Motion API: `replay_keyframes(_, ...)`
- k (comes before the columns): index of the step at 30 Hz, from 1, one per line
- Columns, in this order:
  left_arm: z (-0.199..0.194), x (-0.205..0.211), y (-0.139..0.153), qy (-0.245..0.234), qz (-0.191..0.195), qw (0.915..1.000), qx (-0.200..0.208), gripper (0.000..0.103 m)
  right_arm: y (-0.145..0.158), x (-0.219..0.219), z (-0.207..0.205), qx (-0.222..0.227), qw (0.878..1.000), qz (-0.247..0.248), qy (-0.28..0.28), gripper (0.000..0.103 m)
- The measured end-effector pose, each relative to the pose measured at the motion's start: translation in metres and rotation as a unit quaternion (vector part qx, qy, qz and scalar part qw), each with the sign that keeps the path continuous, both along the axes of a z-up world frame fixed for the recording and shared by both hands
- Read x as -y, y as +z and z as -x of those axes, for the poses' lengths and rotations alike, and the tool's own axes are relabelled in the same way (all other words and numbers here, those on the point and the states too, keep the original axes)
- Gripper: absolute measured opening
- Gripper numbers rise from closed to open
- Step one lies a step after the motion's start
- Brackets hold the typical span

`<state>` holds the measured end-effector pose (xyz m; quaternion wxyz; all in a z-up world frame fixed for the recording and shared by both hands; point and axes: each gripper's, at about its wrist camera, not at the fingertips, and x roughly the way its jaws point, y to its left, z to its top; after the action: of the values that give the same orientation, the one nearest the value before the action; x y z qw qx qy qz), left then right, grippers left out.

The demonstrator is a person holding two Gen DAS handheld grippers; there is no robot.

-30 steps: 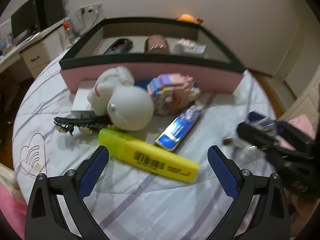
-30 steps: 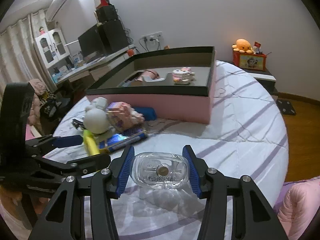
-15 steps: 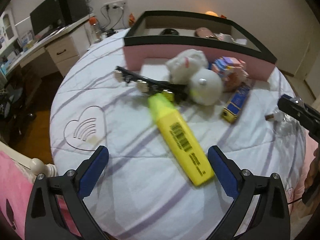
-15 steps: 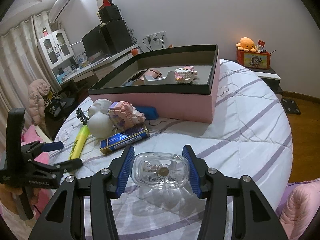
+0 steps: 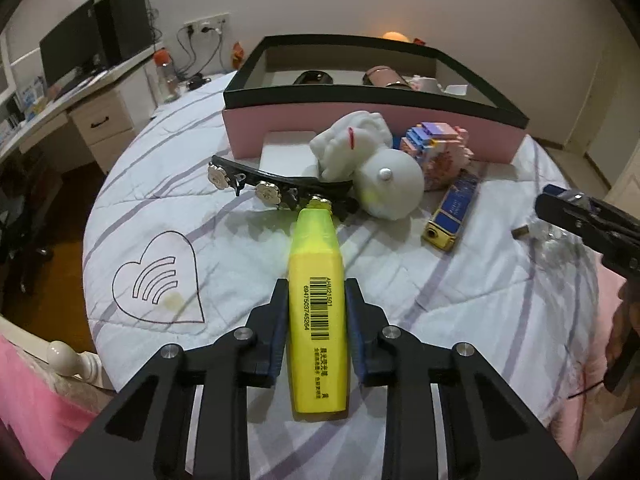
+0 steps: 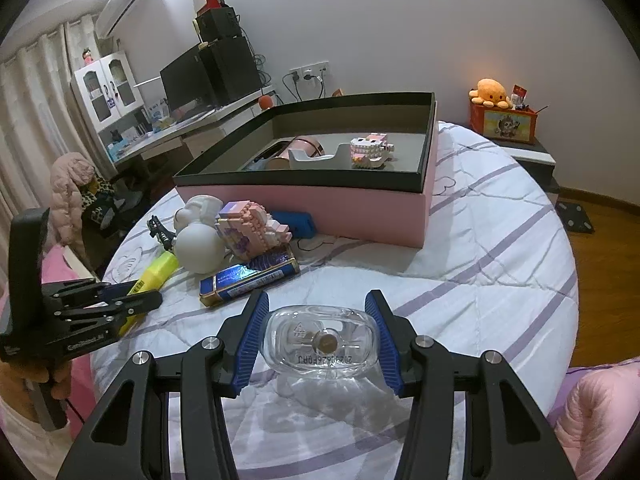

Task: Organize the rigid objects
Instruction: 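Carry highlighter and bottle into the pink box and open both tools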

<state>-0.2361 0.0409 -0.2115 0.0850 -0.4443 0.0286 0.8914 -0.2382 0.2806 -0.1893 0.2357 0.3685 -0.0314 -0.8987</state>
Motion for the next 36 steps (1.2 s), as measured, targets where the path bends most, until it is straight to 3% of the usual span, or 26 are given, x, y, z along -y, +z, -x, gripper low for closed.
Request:
replay_keyframes(17, 0.002, -0.007, 0.049, -0.050, -0.024, 0.9970, -0.054, 0.027, 0.033, 0.007, 0.001, -0.033, 0.999, -0.026, -0.010, 0.052)
replay_keyframes(27, 0.040, -0.019, 0.079, -0.079, -0.033, 0.9933, -0.078, 0.027, 0.057, 0.021, 0.022, -0.055, 0.998, -0.035, -0.012, 0.052)
replay_keyframes(36, 0.095, -0.027, 0.087, -0.095, -0.040, 0.9918, -0.076, 0.027, 0.075, 0.037, 0.066, -0.080, 0.994, -0.061, -0.031, 0.052)
